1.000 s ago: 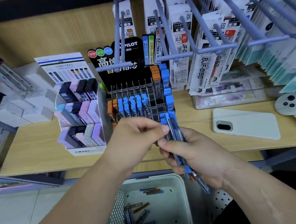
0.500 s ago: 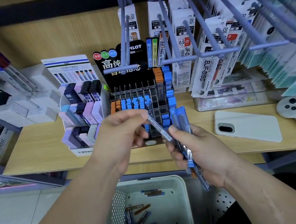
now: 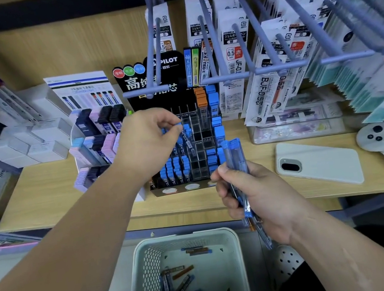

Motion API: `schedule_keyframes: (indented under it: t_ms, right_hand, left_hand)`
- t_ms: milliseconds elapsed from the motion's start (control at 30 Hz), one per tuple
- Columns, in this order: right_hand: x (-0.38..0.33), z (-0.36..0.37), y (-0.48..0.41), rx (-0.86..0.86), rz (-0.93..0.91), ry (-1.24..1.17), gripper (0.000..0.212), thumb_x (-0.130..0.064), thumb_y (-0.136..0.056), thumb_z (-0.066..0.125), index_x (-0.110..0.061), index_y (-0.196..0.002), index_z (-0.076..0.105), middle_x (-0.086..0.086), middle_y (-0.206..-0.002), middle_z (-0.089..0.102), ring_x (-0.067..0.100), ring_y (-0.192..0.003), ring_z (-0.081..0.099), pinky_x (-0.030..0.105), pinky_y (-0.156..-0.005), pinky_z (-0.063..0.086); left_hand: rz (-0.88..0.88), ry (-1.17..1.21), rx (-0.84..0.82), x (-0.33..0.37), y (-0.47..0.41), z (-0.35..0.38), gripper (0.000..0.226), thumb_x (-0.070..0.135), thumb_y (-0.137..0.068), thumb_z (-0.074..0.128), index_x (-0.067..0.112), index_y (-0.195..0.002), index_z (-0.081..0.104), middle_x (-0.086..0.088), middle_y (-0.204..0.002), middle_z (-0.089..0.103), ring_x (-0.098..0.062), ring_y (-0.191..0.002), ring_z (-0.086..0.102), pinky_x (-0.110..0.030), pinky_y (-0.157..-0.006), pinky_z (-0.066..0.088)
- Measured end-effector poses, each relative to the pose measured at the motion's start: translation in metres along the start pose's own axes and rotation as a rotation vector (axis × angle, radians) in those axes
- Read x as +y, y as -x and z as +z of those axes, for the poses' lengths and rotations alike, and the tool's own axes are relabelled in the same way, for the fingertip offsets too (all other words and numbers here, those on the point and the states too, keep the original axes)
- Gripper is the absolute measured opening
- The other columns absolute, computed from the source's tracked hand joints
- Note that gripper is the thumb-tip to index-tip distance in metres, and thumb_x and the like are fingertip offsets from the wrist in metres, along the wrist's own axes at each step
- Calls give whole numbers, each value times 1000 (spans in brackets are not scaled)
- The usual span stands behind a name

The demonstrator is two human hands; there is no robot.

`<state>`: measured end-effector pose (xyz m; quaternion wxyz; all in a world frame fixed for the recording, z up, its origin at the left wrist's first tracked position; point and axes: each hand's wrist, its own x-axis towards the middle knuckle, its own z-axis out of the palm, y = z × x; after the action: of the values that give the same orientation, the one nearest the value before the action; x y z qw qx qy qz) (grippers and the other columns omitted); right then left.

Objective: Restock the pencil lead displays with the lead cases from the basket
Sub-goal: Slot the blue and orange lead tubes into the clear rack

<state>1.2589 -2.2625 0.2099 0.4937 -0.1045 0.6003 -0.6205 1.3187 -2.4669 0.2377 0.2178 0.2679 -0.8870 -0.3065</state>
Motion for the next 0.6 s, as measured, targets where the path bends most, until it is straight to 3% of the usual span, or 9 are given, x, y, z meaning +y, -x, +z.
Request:
schedule_keyframes:
  t_ms: [167,233,300,400,600]
  right_hand:
    - [0,1,0,-6,4,0,18,-26,-101,60,-13,-92,69,4,-74,58,13,-57,45,23,-47,38]
    - [-1,2,0,-9,9,-3,18,-26,-101,60,-13,-92,69,4,-74,58,13,-57,45,23,-48,38]
    - [-1,3,0,-12,14,-11,18,-25,-101,60,-13,-92,69,3,-73,58,13,-57,45,23,-47,38]
    - [-2,3,0,-14,16,-14,18,-25,-101,60,-12,-93,69,3,-72,57,13,-57,45,23,-47,38]
    - [-1,2,0,-11,11,-17,19,-25,-101,59,-12,-92,69,4,-73,56,13,-57,44,23,-47,37]
  left_hand:
    - [62,-57,-14,-6,-1,7,3,16,-88,74,17,-87,77,19,-73,61,10,-64,56,-3,-62,39]
    - [138,-122,-6,-9,-2,12,2,16,-84,77,17,-83,78,12,-76,63,-1,-71,59,-21,-70,51]
    - [172,-174,-1,-10,-2,16,5,14,-81,80,15,-76,78,12,-76,57,-9,-72,58,-34,-69,54]
    - [158,-237,-6,-8,-3,22,8,15,-79,79,17,-72,76,15,-75,49,-11,-71,54,-35,-67,52]
    - [180,-303,17,-2,-4,28,5,18,-81,78,15,-78,77,9,-80,50,-16,-72,56,-32,-65,50]
